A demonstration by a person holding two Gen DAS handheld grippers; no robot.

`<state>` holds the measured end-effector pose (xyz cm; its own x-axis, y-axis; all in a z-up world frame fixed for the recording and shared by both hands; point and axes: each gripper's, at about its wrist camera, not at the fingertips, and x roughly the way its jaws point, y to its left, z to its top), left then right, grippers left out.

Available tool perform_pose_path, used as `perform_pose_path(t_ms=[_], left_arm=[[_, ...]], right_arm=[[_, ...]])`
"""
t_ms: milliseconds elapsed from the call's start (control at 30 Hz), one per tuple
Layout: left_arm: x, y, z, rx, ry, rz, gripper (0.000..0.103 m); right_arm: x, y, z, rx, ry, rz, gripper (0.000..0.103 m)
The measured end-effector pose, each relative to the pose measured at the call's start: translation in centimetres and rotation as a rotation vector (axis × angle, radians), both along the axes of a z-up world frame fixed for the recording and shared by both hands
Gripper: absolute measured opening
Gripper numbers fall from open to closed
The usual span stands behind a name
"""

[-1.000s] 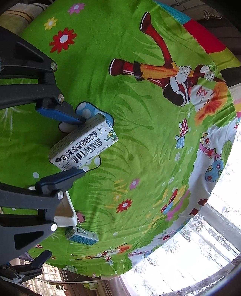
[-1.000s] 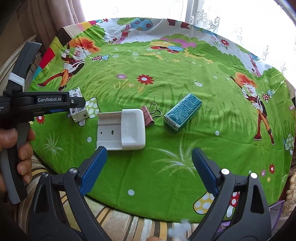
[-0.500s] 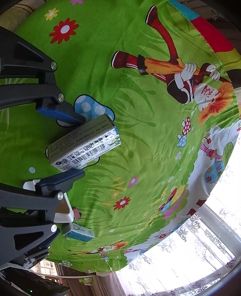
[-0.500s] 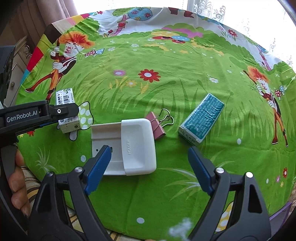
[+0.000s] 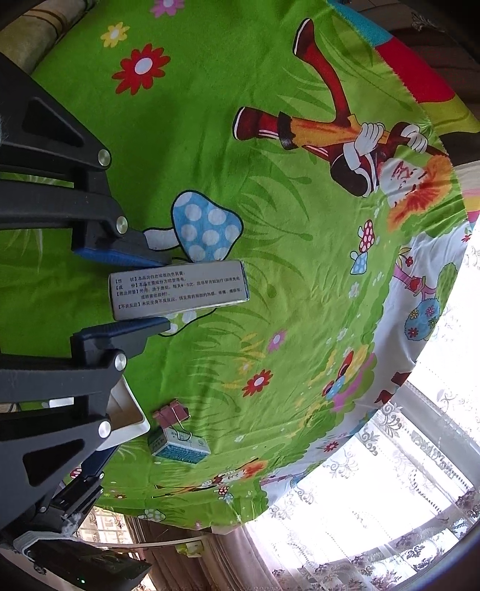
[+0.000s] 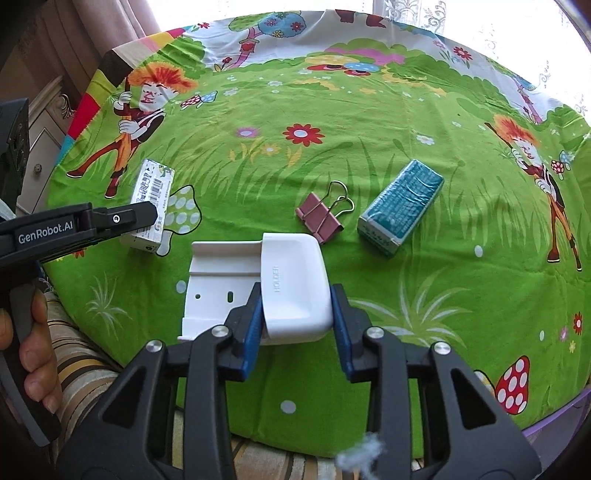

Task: Organize rigid objects
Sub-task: 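Carry the barcode box and white holder over the purple box with both tools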

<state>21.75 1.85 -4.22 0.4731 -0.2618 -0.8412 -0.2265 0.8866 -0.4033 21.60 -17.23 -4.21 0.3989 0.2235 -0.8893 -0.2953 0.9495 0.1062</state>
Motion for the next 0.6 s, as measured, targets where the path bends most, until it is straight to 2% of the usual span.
perform_pose_path(t_ms=[267, 600], left_arm=[[-2.3, -0.3, 1.3, -0.039, -0.026, -0.013, 0.027], [-5.4, -2.6, 2.6, -0.098, -0.048, -0.062, 0.027]], right_arm=[[-2.9, -2.0, 1.6, 0.008, -0.028, -0.022, 0.039], [-6.9, -6.0, 3.5, 0.036, -0.063, -0.091, 0.039]])
